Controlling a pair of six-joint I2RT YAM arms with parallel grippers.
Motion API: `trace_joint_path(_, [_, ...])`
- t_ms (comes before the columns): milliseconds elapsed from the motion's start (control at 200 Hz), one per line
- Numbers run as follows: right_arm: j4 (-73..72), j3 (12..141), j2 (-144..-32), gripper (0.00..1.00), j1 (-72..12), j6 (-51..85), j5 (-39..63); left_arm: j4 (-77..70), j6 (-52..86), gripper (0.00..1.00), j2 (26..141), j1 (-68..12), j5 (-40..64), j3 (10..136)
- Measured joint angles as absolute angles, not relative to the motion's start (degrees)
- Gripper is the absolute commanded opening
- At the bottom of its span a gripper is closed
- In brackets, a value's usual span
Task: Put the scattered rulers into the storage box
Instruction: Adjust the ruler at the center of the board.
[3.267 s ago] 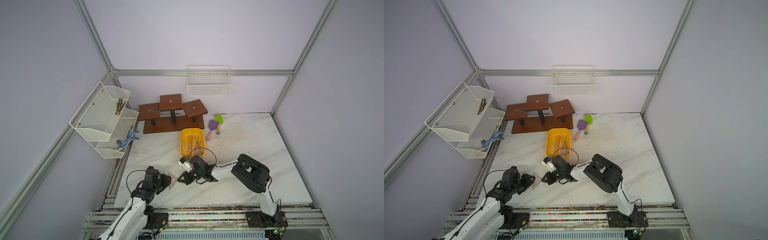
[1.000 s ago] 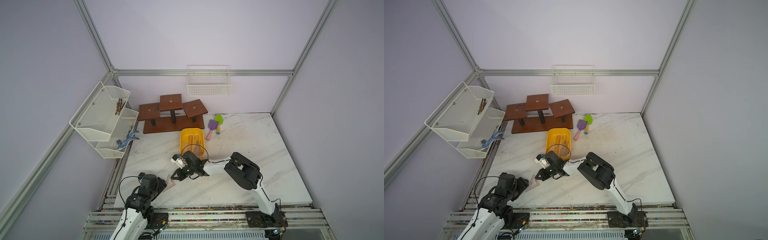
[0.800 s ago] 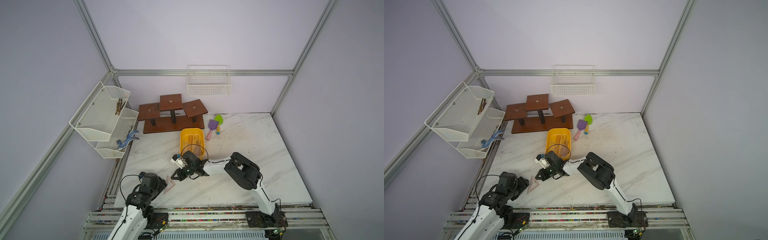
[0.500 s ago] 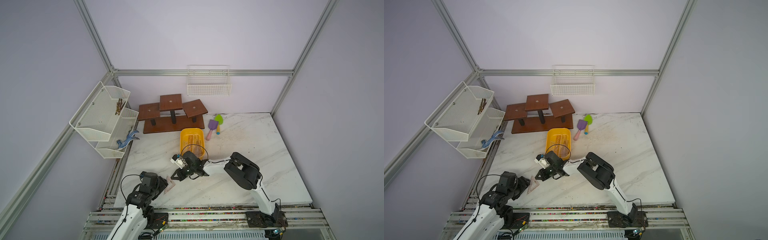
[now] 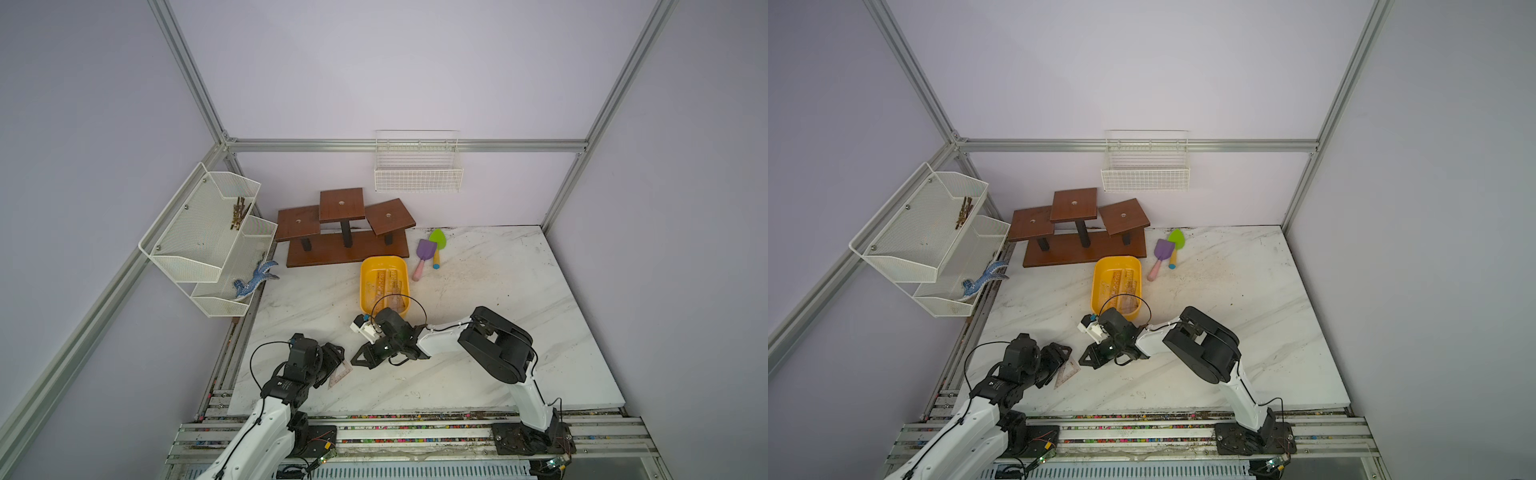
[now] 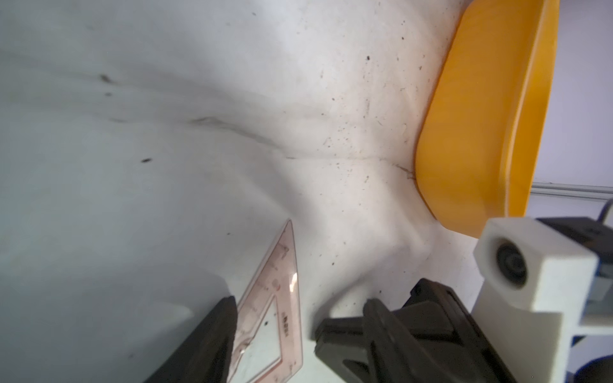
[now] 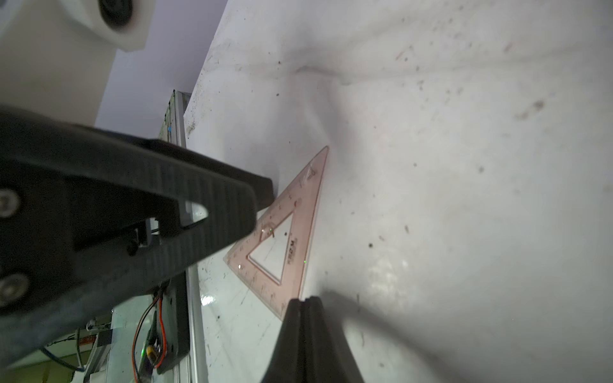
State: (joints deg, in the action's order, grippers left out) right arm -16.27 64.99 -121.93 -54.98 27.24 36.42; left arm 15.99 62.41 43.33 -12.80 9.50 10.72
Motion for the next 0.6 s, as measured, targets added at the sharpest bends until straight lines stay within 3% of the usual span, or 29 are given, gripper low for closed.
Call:
trace_joint_path(350, [-17.6,56.9,-115.9,0.06,-54.2,28.7,33.8,1.0,62.6,0.62,56.2,-18.5,11.9,12.1])
trace_joint_path(600, [-16.4,59.6,-113.3,0.07,-56.8,27.5,28.3,19.5,61.4,0.64,46.3,-16.3,5.5,16.8])
